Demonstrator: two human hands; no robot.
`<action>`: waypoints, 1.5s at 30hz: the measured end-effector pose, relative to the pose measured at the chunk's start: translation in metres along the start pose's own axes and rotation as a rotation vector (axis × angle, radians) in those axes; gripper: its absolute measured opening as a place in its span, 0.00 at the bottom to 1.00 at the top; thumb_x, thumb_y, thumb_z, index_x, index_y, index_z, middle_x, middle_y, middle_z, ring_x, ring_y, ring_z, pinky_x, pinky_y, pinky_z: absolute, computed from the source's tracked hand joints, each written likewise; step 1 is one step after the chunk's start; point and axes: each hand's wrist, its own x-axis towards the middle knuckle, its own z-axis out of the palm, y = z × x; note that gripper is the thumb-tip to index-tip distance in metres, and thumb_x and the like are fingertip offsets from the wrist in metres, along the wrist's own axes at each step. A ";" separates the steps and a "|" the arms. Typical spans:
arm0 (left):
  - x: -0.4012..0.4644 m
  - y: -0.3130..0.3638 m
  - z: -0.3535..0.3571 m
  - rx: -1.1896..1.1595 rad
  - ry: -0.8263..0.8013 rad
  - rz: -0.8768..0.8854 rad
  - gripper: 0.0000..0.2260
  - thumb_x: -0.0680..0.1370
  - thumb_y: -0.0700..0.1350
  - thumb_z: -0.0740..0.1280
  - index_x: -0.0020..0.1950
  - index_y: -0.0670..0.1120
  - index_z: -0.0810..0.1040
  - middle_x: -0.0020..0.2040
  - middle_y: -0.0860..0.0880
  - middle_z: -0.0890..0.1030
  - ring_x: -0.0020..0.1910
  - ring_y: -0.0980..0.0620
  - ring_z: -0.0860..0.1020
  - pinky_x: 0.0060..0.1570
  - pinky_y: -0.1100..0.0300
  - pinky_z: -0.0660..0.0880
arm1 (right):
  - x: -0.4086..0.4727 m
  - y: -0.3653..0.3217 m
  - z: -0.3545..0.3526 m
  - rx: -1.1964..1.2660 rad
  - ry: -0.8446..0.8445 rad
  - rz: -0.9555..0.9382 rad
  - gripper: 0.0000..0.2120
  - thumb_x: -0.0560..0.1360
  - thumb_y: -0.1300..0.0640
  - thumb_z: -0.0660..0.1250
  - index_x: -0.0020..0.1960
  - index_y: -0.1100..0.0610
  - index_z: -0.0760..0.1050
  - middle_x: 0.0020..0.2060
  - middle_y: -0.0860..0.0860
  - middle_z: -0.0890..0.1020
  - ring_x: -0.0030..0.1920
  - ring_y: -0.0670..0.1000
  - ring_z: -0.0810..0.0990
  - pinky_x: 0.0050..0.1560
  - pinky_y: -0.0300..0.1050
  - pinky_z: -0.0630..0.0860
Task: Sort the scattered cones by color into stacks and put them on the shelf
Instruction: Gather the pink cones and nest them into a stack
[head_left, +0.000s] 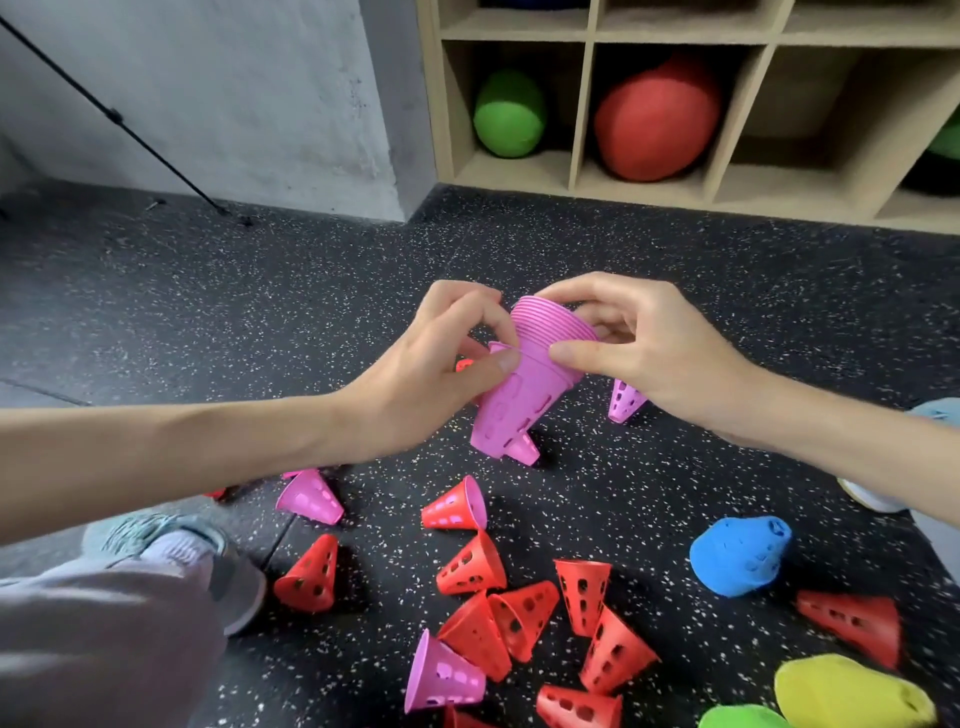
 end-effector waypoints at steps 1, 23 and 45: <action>-0.001 -0.002 0.002 -0.029 0.017 -0.012 0.03 0.82 0.44 0.67 0.54 0.50 0.75 0.67 0.53 0.67 0.53 0.62 0.78 0.48 0.68 0.78 | 0.000 0.000 0.002 0.011 0.013 -0.003 0.19 0.75 0.61 0.75 0.65 0.55 0.79 0.53 0.50 0.86 0.54 0.48 0.84 0.59 0.45 0.79; 0.002 -0.016 0.022 -0.410 -0.186 -0.216 0.22 0.76 0.51 0.71 0.69 0.59 0.72 0.54 0.45 0.85 0.50 0.47 0.85 0.43 0.51 0.83 | -0.004 0.021 -0.009 0.021 -0.071 0.008 0.17 0.75 0.61 0.74 0.64 0.55 0.79 0.49 0.52 0.87 0.51 0.49 0.86 0.54 0.48 0.82; -0.014 -0.061 0.037 -0.343 -0.103 -0.405 0.18 0.69 0.56 0.76 0.56 0.58 0.78 0.48 0.45 0.85 0.47 0.37 0.83 0.31 0.50 0.82 | 0.038 0.234 -0.050 -0.512 -0.191 0.505 0.18 0.81 0.63 0.66 0.69 0.50 0.77 0.74 0.54 0.70 0.66 0.52 0.72 0.59 0.36 0.70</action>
